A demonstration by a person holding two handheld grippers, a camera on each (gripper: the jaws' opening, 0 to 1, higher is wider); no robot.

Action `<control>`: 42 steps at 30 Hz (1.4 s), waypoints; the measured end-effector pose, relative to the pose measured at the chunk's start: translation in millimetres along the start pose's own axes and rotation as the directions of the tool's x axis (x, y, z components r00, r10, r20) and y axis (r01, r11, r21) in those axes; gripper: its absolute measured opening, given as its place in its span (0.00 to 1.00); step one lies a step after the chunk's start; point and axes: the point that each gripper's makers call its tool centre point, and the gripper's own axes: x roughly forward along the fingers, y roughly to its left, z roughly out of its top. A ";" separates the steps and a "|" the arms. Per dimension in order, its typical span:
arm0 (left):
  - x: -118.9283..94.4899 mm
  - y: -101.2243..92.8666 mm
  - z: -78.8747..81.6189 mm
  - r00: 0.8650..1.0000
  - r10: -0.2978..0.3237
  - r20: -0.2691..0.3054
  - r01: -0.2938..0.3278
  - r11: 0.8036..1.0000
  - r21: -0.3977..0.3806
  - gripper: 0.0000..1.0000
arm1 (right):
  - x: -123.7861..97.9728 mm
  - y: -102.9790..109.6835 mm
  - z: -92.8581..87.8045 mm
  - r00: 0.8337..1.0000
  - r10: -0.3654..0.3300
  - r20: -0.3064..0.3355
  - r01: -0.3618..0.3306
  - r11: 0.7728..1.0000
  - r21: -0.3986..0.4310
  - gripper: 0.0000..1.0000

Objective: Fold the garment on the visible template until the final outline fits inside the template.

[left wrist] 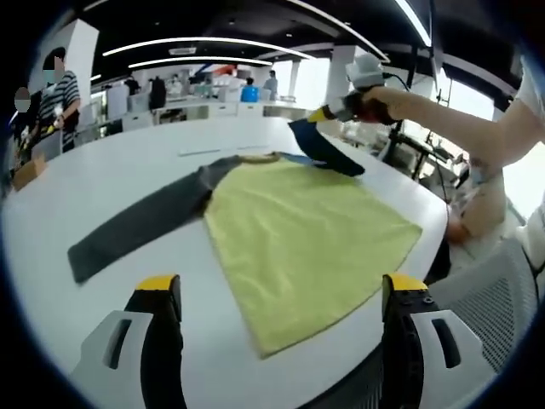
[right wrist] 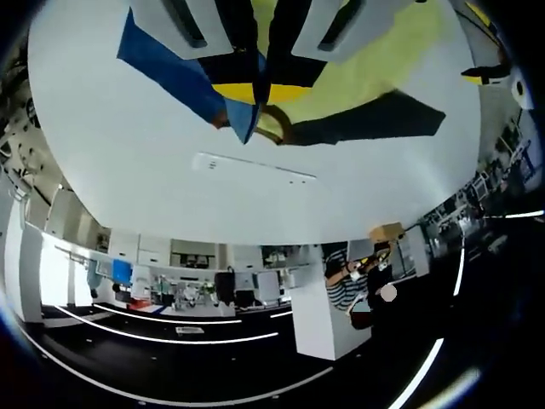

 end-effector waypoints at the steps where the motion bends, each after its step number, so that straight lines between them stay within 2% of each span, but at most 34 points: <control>1: 0.0 0.0 0.2 1.000 0.000 0.001 0.000 1.000 -0.001 0.95 | 0.5 2.7 1.0 1.000 0.007 0.004 -0.007 1.000 -0.004 0.00; 7: -0.6 0.8 -1.6 1.000 0.005 -0.001 -0.005 1.000 -0.003 0.95 | 4.5 19.8 8.9 0.998 0.047 0.034 -0.047 0.999 -0.020 0.00; 11: -1.4 1.2 -3.8 1.000 0.010 -0.005 -0.010 1.000 -0.005 0.95 | 8.7 34.3 14.1 0.993 0.100 0.059 -0.098 0.994 -0.038 0.00; 15: -1.5 0.6 -5.4 1.000 0.010 -0.004 -0.010 1.000 -0.012 0.94 | 13.9 46.2 19.5 0.984 0.153 0.086 -0.154 0.988 -0.005 0.00; 19: -0.8 0.2 -6.3 1.000 0.010 -0.007 -0.010 1.000 -0.009 0.94 | 27.8 45.3 23.8 0.980 0.178 0.089 -0.178 0.984 -0.012 0.00; 27: -1.0 2.7 -7.0 1.000 0.017 -0.006 -0.017 1.000 -0.014 0.95 | 32.8 58.4 20.5 0.972 0.217 0.091 -0.214 0.976 -0.034 0.00; 36: -2.5 6.0 -8.8 1.000 0.027 -0.007 -0.027 0.999 -0.021 0.95 | 45.6 74.9 26.3 0.954 0.276 0.116 -0.272 0.961 -0.052 0.00; 42: -3.4 9.1 -11.5 0.999 0.034 -0.013 -0.034 0.999 -0.027 0.95 | 50.3 86.5 21.0 0.946 0.307 0.107 -0.301 0.951 -0.066 0.00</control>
